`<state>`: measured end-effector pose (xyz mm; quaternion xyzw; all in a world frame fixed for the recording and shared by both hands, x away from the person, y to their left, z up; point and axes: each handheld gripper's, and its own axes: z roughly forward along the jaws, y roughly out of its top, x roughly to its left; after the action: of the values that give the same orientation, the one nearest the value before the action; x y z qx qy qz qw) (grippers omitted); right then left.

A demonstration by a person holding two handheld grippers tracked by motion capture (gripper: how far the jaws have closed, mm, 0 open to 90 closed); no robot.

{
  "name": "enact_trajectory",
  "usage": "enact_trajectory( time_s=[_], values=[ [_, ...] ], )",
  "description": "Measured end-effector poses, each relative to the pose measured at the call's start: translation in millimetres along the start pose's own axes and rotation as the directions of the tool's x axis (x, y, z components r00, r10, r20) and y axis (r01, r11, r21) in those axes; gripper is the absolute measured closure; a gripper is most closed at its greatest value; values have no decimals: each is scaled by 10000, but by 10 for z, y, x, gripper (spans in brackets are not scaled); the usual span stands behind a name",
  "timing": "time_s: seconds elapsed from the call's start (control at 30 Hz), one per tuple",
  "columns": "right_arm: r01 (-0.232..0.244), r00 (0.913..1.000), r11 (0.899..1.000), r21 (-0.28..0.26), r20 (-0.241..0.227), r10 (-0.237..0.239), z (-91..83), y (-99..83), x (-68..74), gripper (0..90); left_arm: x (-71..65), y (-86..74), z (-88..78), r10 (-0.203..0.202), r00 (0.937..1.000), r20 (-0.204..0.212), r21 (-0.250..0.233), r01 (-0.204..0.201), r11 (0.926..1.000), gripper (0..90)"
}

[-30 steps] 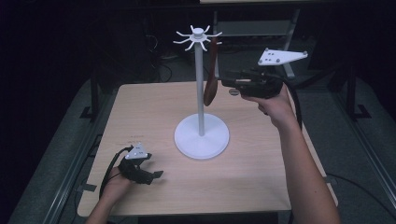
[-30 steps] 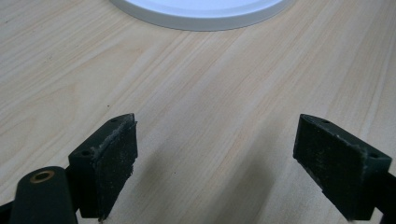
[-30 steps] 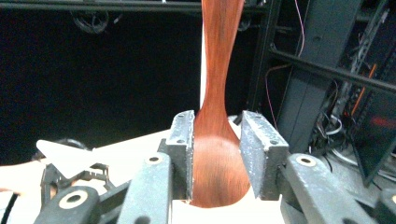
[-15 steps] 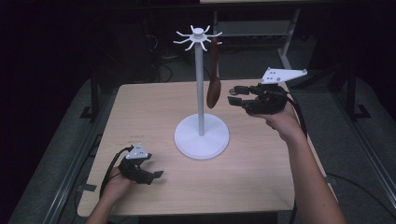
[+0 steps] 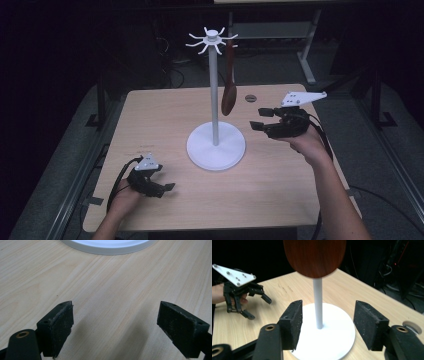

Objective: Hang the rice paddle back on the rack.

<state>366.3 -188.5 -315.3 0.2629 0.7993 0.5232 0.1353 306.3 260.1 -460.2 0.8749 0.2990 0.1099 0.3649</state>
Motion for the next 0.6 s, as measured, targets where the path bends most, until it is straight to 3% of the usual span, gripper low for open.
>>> enact_trajectory(
  time_s=[0.33, 0.4, 0.6],
  values=[
    [-548, 9981, 9980, 324, 309, 538, -54, -257, -45, 315, 2, -1, 4, 58, 10000, 7, 67, -58, 10000, 133],
    [-523, 9972, 9980, 359, 561, 502, -70, -315, -44, 317, 3, 0, 5, 72, 10000, 1, 73, -72, 9999, 133],
    [-799, 9953, 9949, 609, 603, 763, -99, -494, -40, 315, -3, 1, 6, 65, 10000, -11, 58, -65, 10000, 133]
  ],
)
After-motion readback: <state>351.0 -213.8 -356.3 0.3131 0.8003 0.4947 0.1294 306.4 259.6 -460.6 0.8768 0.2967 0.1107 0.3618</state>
